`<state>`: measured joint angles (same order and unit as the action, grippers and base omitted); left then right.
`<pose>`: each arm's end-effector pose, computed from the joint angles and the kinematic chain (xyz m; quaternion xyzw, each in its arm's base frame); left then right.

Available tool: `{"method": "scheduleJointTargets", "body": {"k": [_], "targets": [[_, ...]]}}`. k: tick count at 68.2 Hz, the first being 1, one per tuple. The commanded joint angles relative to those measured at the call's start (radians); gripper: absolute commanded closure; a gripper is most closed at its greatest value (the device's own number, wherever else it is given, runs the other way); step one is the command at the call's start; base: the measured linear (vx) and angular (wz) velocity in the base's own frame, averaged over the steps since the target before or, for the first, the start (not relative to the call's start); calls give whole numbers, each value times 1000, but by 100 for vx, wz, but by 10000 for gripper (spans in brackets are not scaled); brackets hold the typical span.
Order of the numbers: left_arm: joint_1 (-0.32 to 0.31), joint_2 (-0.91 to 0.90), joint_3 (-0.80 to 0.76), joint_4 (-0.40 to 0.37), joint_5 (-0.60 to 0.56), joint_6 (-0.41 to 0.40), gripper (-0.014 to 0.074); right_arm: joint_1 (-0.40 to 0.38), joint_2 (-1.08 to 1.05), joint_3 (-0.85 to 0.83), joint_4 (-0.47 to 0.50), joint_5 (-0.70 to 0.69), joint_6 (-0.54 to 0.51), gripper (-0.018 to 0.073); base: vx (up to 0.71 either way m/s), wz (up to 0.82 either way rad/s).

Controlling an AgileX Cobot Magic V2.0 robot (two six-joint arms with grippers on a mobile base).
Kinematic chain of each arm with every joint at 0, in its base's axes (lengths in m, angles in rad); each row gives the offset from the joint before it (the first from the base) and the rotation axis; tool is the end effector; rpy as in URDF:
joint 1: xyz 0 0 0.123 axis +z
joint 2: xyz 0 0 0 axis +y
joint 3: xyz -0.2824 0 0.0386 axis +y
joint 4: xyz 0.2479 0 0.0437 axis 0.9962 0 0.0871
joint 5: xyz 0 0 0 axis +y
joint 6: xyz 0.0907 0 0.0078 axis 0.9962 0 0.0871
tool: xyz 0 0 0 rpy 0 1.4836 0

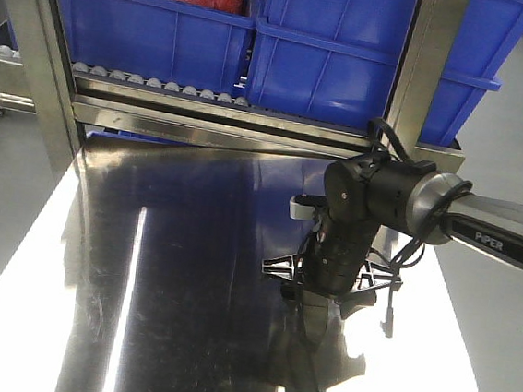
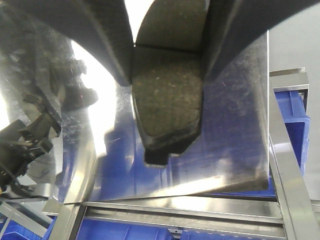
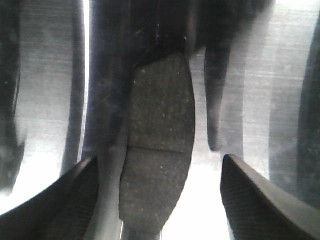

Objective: Move and align brake pads A on conveyor
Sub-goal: 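Lower the right gripper over the other brake pad and grasp it, then lift the grasped brake pad with the right gripper off the table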

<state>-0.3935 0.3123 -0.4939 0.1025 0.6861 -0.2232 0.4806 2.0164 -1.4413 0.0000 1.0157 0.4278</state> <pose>0.0597 -0.0184 0.2975 0.0867 0.8328 -0.1188 0.5337 0.3497 0.1823 0.1722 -0.0264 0.9991 0.0147 0.0302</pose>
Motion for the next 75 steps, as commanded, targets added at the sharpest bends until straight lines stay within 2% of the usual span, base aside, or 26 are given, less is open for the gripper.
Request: {"method": "scheduleJointTargets", "body": {"k": [1,15,28,35,50,60,75], "targets": [[-4,8,-29,0,-91,-5,603,-2,-34,-44,-8,-7,-9,62,0,0],[-4,8,-29,0,-91,-5,603,-4,-3,-60,-9,-4,-10,119,0,0],[-4,8,-29,0,-91,-5,603,-4,19,-60,-10,-4,-15,216,0,0],[-4,8,-29,0,-91,-5,603,-3,14,-60,-43,-24,-18,305,0,0],[-4,8,-29,0,-91,-5,603,-1,-42,-52,-64,-33,-40,575,0,0],[-4,8,-29,0,-91,-5,603,-1,-114,-42,-63,-33,-95,571,0,0],[-4,8,-29,0,-91,-5,603,-4,-313,88,-123,-154,-83,566,0,0]]}}
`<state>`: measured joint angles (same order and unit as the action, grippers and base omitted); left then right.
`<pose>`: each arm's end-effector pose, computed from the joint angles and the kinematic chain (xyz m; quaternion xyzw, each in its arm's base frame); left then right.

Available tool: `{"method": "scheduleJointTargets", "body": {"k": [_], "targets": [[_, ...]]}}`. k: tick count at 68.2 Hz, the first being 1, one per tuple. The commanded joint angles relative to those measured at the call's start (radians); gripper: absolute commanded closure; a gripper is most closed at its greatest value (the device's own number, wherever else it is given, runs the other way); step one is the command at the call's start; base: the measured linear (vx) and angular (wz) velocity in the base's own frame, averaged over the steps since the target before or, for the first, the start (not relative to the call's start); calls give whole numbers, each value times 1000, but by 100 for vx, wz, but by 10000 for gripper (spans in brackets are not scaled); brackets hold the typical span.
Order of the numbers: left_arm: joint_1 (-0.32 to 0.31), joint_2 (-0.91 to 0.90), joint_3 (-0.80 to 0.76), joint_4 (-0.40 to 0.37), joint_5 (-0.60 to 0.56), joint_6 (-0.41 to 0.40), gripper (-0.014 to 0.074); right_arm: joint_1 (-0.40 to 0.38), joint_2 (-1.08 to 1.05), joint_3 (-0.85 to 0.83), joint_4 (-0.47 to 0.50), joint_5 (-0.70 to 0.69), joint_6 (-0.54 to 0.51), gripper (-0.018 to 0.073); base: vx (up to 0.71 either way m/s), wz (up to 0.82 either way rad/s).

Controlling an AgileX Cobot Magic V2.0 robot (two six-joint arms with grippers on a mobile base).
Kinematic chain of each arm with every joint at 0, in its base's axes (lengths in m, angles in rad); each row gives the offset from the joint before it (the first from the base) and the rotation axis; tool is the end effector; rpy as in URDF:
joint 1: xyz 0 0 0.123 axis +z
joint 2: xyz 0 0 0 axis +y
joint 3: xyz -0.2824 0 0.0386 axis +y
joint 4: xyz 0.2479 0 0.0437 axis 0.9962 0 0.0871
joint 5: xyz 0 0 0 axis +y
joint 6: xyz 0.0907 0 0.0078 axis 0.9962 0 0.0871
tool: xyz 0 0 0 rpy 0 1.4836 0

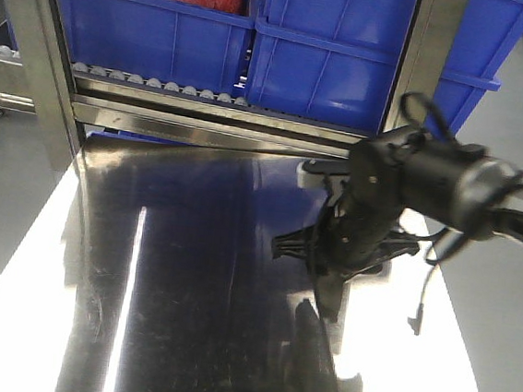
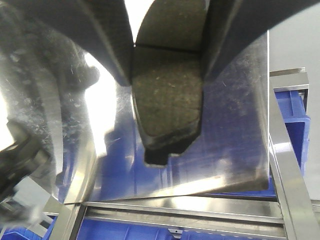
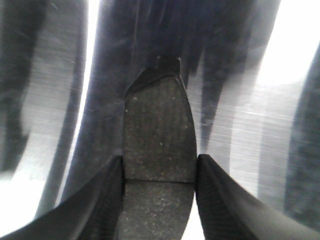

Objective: Move and align brake pads A on conveyor
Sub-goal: 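Lift the grasped brake pad with the right gripper off the table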

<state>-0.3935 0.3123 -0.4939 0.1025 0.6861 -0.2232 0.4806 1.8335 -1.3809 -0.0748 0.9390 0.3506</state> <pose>0.0597 -0.0184 0.2975 0.0867 0.8328 -0.1188 0.5337 0.3365 0.1692 0.2289 -0.0822 0.9872 0.0235 0.1347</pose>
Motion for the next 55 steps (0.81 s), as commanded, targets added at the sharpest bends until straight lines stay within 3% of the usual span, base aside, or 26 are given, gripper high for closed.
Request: {"method": "scheduleJointTargets", "body": {"k": [1,24,55], "targets": [[-4,8,-29,0,-91,-5,603,-4,-154,46,-53,-91,-6,565,0,0],[-4,8,-29,0,-91,-5,603,-4,-532,275,-142,-152,-9,564,0,0],[-4,8,-29,0,-91,-5,603,-4,-1020,598,-142,-320,25,564,0,0]]}}
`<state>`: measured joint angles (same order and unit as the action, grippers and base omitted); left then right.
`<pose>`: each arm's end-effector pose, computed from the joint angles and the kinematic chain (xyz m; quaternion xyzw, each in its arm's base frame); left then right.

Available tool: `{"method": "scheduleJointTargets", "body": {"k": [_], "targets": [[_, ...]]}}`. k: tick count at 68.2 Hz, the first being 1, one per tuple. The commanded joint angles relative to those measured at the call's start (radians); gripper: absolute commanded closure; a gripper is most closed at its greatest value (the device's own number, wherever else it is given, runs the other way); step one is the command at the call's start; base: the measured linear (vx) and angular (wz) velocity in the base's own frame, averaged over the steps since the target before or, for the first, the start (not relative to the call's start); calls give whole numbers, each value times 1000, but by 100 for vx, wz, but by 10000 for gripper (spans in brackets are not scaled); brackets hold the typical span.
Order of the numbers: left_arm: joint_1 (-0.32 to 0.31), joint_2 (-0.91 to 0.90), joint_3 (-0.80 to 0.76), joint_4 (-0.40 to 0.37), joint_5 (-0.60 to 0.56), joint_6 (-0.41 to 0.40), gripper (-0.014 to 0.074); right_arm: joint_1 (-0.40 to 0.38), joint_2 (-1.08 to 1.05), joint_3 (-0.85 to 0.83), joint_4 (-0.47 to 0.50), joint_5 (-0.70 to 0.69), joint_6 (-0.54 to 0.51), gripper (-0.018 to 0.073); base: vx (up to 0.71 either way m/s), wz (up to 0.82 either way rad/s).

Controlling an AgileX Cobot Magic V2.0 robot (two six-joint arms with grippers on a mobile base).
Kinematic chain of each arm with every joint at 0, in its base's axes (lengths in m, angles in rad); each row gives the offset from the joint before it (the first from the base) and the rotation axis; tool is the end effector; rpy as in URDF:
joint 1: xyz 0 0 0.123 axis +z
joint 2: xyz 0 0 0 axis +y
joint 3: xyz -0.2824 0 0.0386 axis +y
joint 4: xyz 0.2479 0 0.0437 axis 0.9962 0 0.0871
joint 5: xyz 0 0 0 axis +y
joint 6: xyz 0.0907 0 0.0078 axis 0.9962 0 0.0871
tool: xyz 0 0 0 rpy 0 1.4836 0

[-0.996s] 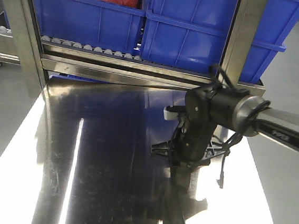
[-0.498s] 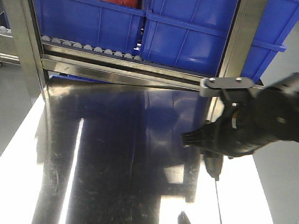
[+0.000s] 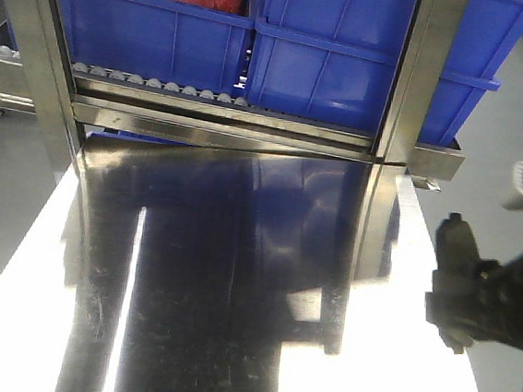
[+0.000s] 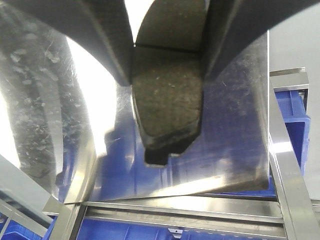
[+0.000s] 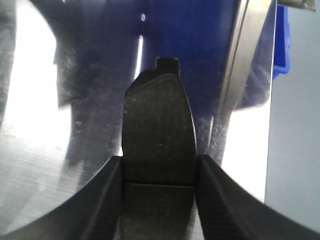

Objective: Move and align brake pads A on conveyor
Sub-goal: 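Lift the grasped brake pad with the right gripper off the table, then back the base away from the steel table and turn toward the aisle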

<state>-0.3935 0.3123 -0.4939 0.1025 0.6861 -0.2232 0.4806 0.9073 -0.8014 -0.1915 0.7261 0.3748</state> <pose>0.0597 -0.0184 0.2975 0.0867 0.8328 -0.1188 0.5337 0.1600 0.0704 0.3258 -0.0882 0.9083 0.0867 0.3995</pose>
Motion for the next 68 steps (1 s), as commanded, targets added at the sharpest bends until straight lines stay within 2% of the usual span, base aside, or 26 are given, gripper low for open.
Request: {"method": "scheduleJointTargets", "body": {"k": [1,31,68], "targets": [[-4,8,-29,0,-91,-5,603,-4,-105,26,-26,-109,1,564,0,0],[-4,8,-29,0,-91,-5,603,-4,-477,302,-29,-249,-7,564,0,0],[-4,8,-29,0,-91,-5,603,-4,-540,326,-42,-252,-7,564,0,0]]}}
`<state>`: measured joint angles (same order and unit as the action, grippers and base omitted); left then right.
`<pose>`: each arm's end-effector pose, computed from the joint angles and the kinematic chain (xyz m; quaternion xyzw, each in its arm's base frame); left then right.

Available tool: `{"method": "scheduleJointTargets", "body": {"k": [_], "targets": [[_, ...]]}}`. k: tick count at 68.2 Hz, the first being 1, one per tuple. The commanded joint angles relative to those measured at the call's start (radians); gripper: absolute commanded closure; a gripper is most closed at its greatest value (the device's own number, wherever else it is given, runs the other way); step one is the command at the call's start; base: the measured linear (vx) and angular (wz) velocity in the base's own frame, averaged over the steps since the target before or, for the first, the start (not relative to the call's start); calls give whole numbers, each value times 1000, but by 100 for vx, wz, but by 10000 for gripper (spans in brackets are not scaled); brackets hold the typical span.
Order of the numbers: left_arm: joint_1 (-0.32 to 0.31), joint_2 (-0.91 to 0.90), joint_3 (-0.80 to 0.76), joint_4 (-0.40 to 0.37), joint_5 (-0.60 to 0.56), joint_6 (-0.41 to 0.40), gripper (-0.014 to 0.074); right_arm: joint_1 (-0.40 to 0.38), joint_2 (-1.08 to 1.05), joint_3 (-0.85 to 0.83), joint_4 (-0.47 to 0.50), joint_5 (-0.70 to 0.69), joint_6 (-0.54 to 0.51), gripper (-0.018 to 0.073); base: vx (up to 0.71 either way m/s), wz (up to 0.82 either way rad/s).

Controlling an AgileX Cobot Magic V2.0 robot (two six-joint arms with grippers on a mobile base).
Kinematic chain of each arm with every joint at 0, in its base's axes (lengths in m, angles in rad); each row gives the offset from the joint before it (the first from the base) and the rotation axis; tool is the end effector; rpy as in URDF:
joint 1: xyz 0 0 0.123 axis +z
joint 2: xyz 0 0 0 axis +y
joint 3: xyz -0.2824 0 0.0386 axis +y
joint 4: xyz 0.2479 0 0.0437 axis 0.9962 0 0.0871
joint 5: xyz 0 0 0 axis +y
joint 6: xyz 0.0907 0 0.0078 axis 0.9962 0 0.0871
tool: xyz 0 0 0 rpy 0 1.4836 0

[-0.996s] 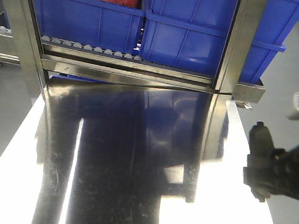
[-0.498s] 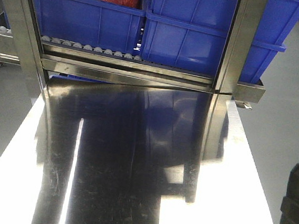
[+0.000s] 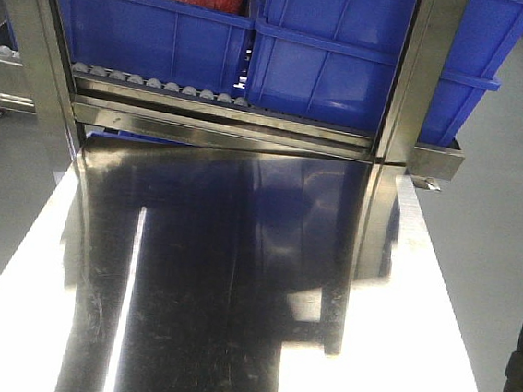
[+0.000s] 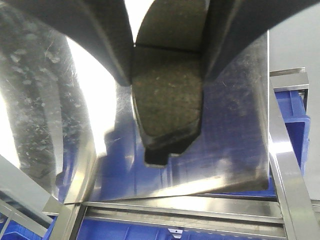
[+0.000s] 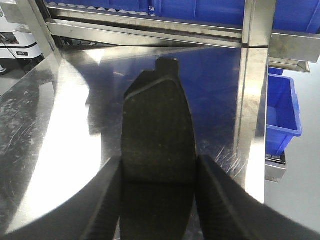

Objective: Move and align brake pads A on conveyor
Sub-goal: 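Back the base away from the steel table and turn toward the aisle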

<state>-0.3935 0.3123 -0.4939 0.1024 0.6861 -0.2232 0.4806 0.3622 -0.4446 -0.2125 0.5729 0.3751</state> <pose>0.0597 -0.0184 0.2975 0.0867 0.8328 -0.1188 0.5337 0.0727 0.0261 0.2884 -0.0864 0.8263 0.1391 0.5389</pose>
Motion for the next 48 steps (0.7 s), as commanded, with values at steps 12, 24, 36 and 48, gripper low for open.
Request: {"method": "scheduleJointTargets", "body": {"k": [12,24,36,48], "targets": [[-4,8,-29,0,-91,-5,603,-4,5,-31,-21,-99,-8,564,0,0],[-4,8,-29,0,-91,-5,603,-4,5,-31,-21,-99,-8,564,-1,5],[-4,8,-29,1,-91,-5,603,-4,5,-31,-21,-99,-8,564,-6,23],[-4,8,-29,1,-91,-5,603,-4,5,-31,-21,-99,-8,564,-12,54]]}}
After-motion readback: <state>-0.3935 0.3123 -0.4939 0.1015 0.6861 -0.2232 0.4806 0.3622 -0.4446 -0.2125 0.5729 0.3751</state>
